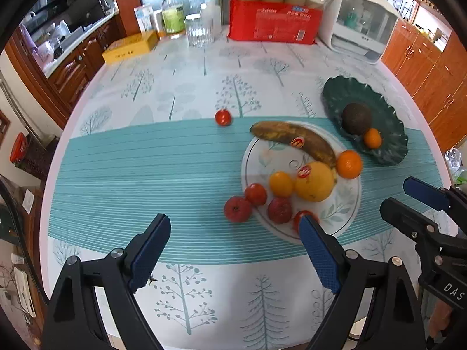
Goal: Organize fruits
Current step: 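Grasp a red apple with the left tool while the right tool grasps a red tomato, then carry the apple and tomato over the green plate and lower them, then open both tools to release apple and tomato onto the green plate, then raise both open tools away from the green plate, then move both open tools back toward the white fruit plate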
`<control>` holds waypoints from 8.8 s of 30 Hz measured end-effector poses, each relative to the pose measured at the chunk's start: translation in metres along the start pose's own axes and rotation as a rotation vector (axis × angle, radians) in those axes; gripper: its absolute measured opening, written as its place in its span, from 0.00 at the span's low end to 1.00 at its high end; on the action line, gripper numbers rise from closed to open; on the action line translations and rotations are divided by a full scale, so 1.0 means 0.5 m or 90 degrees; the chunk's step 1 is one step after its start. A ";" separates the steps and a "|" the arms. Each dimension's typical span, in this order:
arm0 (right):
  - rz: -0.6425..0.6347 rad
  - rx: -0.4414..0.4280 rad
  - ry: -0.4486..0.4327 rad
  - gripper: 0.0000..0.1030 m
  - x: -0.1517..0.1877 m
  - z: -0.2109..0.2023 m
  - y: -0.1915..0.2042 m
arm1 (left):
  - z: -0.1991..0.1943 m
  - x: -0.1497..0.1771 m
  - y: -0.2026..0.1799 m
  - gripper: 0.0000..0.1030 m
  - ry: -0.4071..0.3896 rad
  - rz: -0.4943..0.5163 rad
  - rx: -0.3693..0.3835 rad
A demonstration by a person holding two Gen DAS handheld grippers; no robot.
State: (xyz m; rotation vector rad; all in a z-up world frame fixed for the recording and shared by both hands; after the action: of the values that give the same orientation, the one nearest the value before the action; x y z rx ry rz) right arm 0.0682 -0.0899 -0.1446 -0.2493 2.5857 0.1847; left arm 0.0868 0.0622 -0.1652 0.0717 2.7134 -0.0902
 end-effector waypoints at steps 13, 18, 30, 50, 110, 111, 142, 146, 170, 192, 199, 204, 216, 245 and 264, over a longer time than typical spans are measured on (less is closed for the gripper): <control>0.078 0.024 0.062 0.55 0.051 0.110 0.030 | 0.120 0.010 0.056 0.86 0.085 0.020 0.038; 0.104 0.036 0.077 0.55 0.067 0.143 0.031 | 0.163 0.012 0.063 0.86 0.107 0.032 0.052; 0.126 0.046 0.087 0.55 0.085 0.191 0.040 | 0.221 0.021 0.020 0.65 0.135 0.104 0.100; 0.133 0.023 0.077 0.32 0.093 0.223 0.054 | 0.232 0.018 -0.026 0.31 0.119 0.151 0.120; 0.072 0.127 0.010 0.31 -0.131 0.062 -0.507 | 0.139 -0.330 -0.570 0.31 -0.041 0.107 0.119; 0.075 0.122 0.015 0.31 -0.130 0.076 -0.517 | 0.158 -0.334 -0.574 0.31 -0.038 0.106 0.115; 0.073 0.078 0.066 0.32 -0.101 0.225 -0.546 | 0.361 -0.323 -0.604 0.32 0.047 0.111 0.055; 0.068 0.080 0.059 0.33 -0.102 0.221 -0.545 | 0.365 -0.321 -0.603 0.33 0.045 0.111 0.049; 0.067 0.080 0.045 0.46 -0.104 0.201 -0.537 | 0.340 -0.325 -0.599 0.82 0.029 0.102 0.040; 0.076 0.092 -0.007 0.46 -0.145 0.080 -0.519 | 0.174 -0.342 -0.581 0.82 -0.020 0.100 0.056; 0.072 0.108 -0.043 0.54 -0.170 0.011 -0.503 | 0.077 -0.355 -0.557 0.83 -0.058 0.093 0.065; 0.063 0.118 -0.076 0.58 -0.192 -0.043 -0.475 | 0.008 -0.364 -0.528 0.84 -0.090 0.100 0.069; 0.067 0.132 -0.132 0.62 -0.227 -0.133 -0.348 | -0.146 -0.373 -0.373 0.89 -0.160 0.128 0.068; 0.178 0.072 0.023 0.64 -0.011 0.113 -0.076 | 0.123 -0.085 -0.059 0.83 -0.015 0.291 0.081; 0.188 0.041 0.034 0.64 0.002 0.174 -0.037 | 0.239 -0.007 -0.064 0.51 0.119 0.251 0.170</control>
State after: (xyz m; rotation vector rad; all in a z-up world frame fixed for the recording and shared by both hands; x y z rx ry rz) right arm 0.1145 -0.0925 -0.2205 0.1551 2.6656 0.2032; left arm 0.1370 0.0215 -0.2704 0.7223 2.7957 -0.3426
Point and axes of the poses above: each gripper's, at about its wrist camera, not at the fingertips, and z roughly the way its jaws point, y to its left, x to its underside, the point moved 10 cm from there along z, roughly the way its jaws point, and after that the axes turned 5 degrees about -z, right-handed, at the moved point
